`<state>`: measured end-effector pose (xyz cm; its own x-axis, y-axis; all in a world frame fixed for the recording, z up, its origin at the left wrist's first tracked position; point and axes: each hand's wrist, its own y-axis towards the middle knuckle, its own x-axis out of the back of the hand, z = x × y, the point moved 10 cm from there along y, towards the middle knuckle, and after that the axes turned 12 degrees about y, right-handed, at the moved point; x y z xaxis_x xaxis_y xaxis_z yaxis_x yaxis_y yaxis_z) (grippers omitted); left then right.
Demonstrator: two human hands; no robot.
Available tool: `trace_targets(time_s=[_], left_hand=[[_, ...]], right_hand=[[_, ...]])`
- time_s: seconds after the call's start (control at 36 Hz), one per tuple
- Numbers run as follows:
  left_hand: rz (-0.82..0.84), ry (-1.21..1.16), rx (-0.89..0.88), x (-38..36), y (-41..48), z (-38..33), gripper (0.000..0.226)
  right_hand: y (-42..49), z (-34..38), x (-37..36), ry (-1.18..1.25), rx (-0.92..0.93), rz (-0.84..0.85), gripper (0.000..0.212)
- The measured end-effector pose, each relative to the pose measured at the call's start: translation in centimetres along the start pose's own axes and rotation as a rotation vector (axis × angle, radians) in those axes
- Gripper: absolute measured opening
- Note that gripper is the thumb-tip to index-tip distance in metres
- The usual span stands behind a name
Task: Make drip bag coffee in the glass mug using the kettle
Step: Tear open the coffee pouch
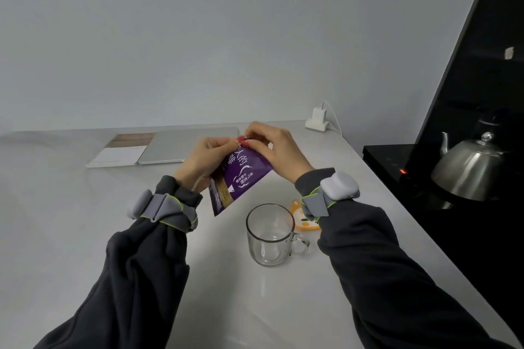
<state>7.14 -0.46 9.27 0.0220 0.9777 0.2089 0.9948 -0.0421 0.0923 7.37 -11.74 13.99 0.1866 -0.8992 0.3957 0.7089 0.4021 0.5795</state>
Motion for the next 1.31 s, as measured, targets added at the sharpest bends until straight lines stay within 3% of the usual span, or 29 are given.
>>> trace_targets(time_s=[0.17, 0.28, 0.44, 0.56, 0.78, 1.0, 1.14, 1.31], left_hand=[[-0.132, 0.283, -0.240, 0.8, -0.6, -2.4, 0.016], [-0.258, 0.205, -0.278, 1.5, -0.7, -2.5, 0.010], [-0.284, 0.237, -0.269, 1.6, -0.3, -2.7, 0.010], [-0.211, 0.384, -0.312, 1.0, -0.3, -3.3, 0.008], [-0.372, 0.335, -0.326, 2.1, -0.9, -3.0, 0.014], [-0.244, 0.576, -0.408, 1.8, 0.1, -4.2, 0.012], [-0.371, 0.668, -0.556, 2.2, -0.8, -5.8, 0.007], [-0.539, 0.599, -0.635, 2.4, -1.9, -5.4, 0.007]], right_hand=[[-0.1, -3.5, 0.4, 0.334, -0.376, 0.002, 0.008], [-0.4, -3.8, 0.1, 0.462, -0.484, -0.042, 0.003], [0.1, -3.2, 1.3, 0.246, -0.414, -0.173, 0.013], [0.4, -1.9, 0.4, 0.094, -0.358, -0.072, 0.015], [0.1, -2.3, 0.5, 0.113, -0.427, -0.111, 0.018], [0.3, -1.9, -0.7, -0.051, -0.438, 0.086, 0.025], [0.6, -2.5, -0.3, -0.003, -0.461, -0.011, 0.023], [0.4, -4.3, 0.0, 0.163, -0.541, -0.159, 0.023]])
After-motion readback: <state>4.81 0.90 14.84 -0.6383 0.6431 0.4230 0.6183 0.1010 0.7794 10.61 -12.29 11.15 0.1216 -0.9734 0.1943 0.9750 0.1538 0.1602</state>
